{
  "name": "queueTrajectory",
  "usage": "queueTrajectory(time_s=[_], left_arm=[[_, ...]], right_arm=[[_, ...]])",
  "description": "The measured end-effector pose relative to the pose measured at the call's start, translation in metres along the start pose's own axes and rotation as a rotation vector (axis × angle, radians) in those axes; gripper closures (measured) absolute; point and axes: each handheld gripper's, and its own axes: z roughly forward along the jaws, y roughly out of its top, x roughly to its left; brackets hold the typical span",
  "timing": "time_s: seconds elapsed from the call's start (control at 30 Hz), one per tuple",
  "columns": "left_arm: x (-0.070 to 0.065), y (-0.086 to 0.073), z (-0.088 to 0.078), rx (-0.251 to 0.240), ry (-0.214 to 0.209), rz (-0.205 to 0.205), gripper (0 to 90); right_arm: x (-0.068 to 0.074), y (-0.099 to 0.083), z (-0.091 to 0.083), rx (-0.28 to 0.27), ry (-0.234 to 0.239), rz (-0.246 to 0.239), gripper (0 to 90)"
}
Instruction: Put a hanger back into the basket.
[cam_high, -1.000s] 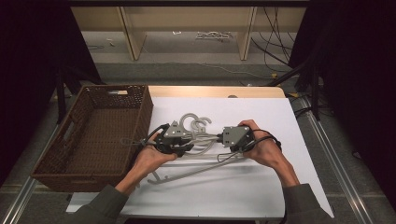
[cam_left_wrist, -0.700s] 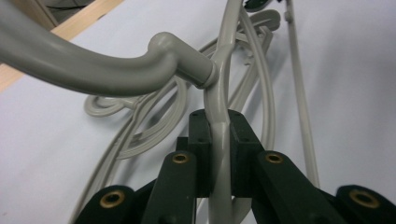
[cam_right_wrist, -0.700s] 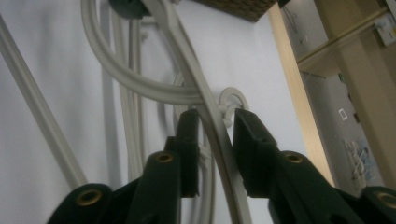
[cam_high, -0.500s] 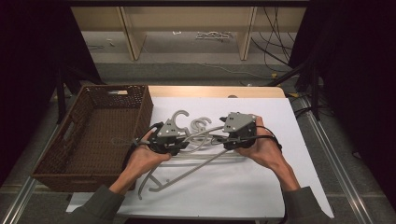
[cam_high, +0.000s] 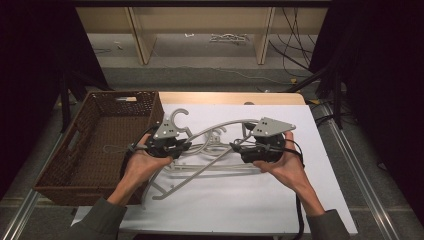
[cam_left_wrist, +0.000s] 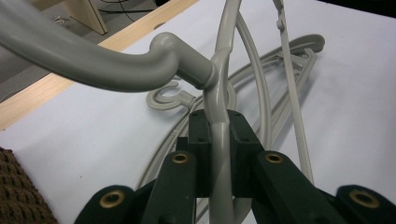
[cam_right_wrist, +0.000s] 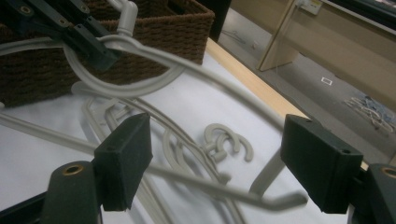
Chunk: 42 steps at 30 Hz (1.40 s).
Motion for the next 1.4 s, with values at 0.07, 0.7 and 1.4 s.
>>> queueTrajectory(time_s=[0.07, 0.7, 1.4], left_arm=[[0.002, 0.0, -0.001, -0.005, -0.003, -0.026, 82.0], [0.017, 0.014, -0.035, -0.07, -0.02, -0.134, 81.9], [0.073, 0.021, -0.084, -0.092, 0.133, -0.169, 81.9]], right_arm=[[0.004, -0.005, -0.002, -0.001, -0.004, 0.026, 25.8], [0.013, -0.052, -0.015, -0.052, -0.083, 0.208, 23.3], [0.017, -0.068, -0.013, -0.023, -0.069, 0.197, 23.1]])
